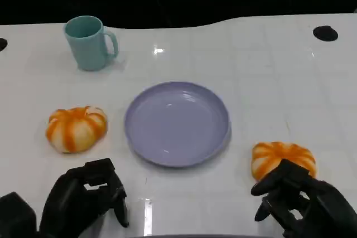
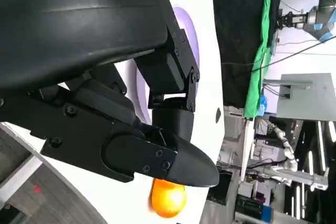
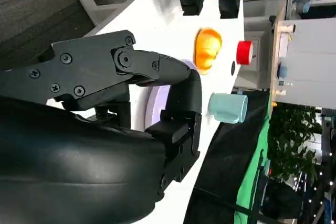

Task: Grasp the bread from the table and place it into the plate.

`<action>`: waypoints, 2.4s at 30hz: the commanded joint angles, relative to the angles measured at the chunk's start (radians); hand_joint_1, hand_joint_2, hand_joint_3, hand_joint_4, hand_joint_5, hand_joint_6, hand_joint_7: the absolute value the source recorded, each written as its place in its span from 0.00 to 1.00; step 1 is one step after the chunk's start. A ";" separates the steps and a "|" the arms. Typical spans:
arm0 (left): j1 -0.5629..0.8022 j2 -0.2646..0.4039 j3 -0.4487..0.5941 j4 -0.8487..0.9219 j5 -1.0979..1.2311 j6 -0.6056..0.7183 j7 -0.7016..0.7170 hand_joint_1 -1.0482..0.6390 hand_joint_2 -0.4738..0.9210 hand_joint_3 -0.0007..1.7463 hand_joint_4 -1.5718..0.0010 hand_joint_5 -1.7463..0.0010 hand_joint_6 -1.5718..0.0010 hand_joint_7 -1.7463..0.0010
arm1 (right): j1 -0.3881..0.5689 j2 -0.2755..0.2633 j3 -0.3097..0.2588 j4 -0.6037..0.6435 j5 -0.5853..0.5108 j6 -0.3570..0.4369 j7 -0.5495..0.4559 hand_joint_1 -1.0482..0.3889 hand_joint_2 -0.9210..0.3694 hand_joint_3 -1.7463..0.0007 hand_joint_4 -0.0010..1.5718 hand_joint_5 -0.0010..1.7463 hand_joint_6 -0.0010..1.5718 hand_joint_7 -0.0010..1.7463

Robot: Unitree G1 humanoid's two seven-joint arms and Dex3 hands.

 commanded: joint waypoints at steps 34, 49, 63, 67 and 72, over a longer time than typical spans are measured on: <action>0.002 0.012 0.005 0.006 0.002 -0.007 0.001 0.08 1.00 0.07 0.24 0.20 0.33 0.30 | -0.042 -0.098 -0.078 -0.028 -0.167 -0.261 -0.057 0.45 0.00 0.87 0.12 0.54 0.16 0.42; -0.005 0.004 0.003 0.023 0.009 -0.021 0.007 0.07 1.00 0.07 0.23 0.20 0.32 0.30 | -0.018 -0.233 -0.135 -0.183 -0.543 -0.264 -0.203 0.51 0.06 1.00 0.00 0.31 0.15 0.10; -0.007 0.001 0.000 0.016 0.016 -0.014 0.018 0.07 1.00 0.06 0.24 0.20 0.33 0.31 | -0.037 -0.281 -0.097 -0.256 -0.802 -0.117 -0.237 0.61 0.15 1.00 0.00 0.13 0.13 0.04; -0.005 0.003 -0.001 0.013 0.021 -0.015 0.024 0.07 1.00 0.07 0.24 0.20 0.33 0.30 | -0.061 -0.280 -0.067 -0.251 -0.888 -0.079 -0.274 0.62 0.17 1.00 0.01 0.13 0.14 0.04; -0.006 0.001 -0.001 0.014 0.018 -0.015 0.021 0.07 1.00 0.07 0.24 0.20 0.33 0.30 | -0.095 -0.286 -0.029 -0.221 -0.945 -0.044 -0.310 0.61 0.17 1.00 0.00 0.14 0.15 0.03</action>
